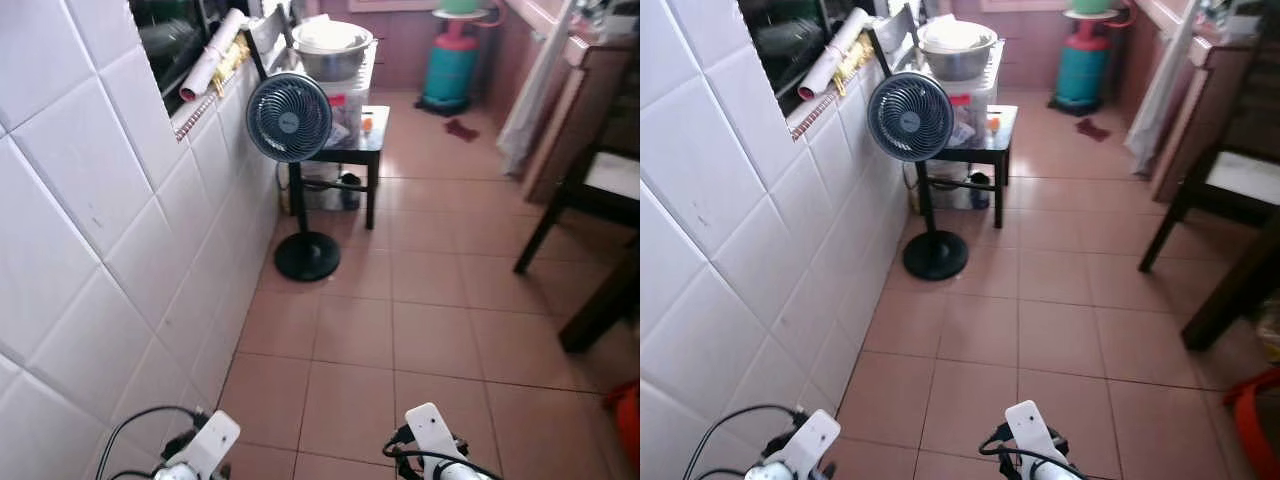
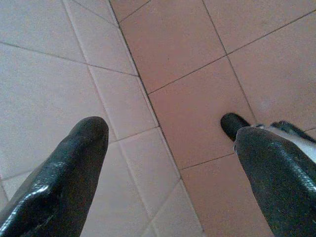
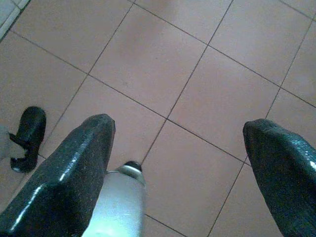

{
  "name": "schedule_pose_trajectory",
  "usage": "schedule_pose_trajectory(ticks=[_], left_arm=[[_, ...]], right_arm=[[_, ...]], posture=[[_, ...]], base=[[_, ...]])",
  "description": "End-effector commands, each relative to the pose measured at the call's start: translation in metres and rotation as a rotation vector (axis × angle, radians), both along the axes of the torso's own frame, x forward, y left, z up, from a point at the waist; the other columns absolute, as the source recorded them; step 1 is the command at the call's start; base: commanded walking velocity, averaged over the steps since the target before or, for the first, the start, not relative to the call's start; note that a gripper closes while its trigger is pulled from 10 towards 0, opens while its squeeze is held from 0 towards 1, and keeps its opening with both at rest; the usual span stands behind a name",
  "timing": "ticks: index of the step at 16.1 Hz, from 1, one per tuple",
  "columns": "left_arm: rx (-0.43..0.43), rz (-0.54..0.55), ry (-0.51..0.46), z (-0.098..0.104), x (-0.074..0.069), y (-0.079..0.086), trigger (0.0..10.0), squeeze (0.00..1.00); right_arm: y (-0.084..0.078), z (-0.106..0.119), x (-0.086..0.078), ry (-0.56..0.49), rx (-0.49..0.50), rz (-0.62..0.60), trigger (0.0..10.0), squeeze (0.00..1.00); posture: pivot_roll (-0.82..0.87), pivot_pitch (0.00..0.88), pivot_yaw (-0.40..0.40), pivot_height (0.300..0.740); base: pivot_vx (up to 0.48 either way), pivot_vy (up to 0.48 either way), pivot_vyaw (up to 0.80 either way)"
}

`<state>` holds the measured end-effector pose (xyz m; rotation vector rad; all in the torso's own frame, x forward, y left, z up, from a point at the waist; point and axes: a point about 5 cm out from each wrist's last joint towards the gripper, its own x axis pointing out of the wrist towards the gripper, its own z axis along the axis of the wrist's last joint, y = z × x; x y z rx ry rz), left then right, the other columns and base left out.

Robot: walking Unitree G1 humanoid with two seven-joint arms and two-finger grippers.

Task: Setting the table

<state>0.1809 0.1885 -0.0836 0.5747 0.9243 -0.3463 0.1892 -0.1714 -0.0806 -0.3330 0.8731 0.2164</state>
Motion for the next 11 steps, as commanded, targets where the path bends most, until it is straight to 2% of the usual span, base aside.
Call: schedule_pose_trajectory(ticks=[1, 11], left_arm=[[0.004, -0.006, 0.014, -0.0021, -0.0043, -0.0003, 10.0, 0.00], [-0.002, 0.009, 0.016, -0.0023, -0.0046, -0.0001, 10.0, 0.00]], right_arm=[[-0.0037, -0.0006, -0.0018, 0.005, -0.008, -0.010, 10.0, 0.00], [-0.0036, -0.0017, -0.0040, 0.012, -0.013, -0.001, 10.0, 0.00]], posture=[[-0.06, 0.005, 0.065, 0.740], [-0.06, 0.004, 0.063, 0.740]], base=[[0.000, 0.000, 0.00], [0.000, 0.000, 0.00]])
